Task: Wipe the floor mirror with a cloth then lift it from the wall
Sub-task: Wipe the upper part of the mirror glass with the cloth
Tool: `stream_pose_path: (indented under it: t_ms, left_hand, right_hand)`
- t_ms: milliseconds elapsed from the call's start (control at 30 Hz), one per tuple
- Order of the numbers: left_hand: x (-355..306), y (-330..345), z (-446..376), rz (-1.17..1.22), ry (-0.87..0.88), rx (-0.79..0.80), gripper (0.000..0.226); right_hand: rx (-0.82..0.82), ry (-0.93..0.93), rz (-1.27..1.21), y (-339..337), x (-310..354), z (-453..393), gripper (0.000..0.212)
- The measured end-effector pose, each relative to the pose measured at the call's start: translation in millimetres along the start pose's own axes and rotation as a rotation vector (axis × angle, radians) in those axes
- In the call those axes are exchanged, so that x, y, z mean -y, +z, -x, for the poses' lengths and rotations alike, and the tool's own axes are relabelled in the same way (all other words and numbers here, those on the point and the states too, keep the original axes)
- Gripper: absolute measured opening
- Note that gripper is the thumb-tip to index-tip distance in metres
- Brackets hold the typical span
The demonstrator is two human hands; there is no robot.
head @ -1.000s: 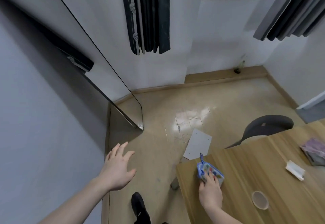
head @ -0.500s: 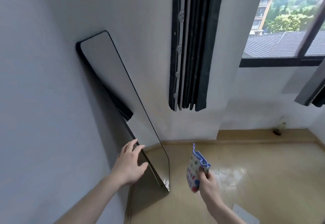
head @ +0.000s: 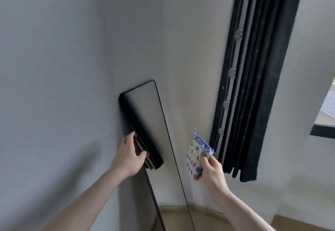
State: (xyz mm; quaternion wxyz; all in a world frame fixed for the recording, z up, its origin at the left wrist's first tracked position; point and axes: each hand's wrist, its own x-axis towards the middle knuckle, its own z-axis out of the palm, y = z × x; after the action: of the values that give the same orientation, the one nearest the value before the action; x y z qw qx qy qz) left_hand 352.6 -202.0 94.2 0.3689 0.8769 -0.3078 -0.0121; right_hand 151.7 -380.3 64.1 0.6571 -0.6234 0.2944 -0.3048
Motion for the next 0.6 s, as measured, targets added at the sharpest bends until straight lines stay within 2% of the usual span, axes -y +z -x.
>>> stream_pose_path:
  t_ms: [200,300,400,533,600]
  left_hand:
    - [-10.0,-4.1,-48.8,0.030,-0.137,-0.180,0.082]
    - [-9.1,-7.9,-63.7,-0.005,-0.182,-0.186,0.080]
    - [-10.0,-7.0,-81.6,-0.020,-0.197,-0.213,0.075]
    - [1.4,-2.4,-94.6,0.072,-0.193,-0.275,0.062]
    - [9.2,-1.1,-101.4,0.109,-0.151,-0.303,0.061]
  right_hand:
    - [0.154,-0.097,0.092,24.1,63.4,-87.3,0.027]
    - [0.194,-0.133,0.137,51.2,90.4,-119.7,0.031]
    - [0.272,-0.166,0.151,83.7,112.7,-145.5,0.027]
    - [0.362,-0.198,0.176,118.9,122.7,-162.0,0.041]
    - [0.392,-0.213,0.168,131.4,120.4,-172.7,0.038]
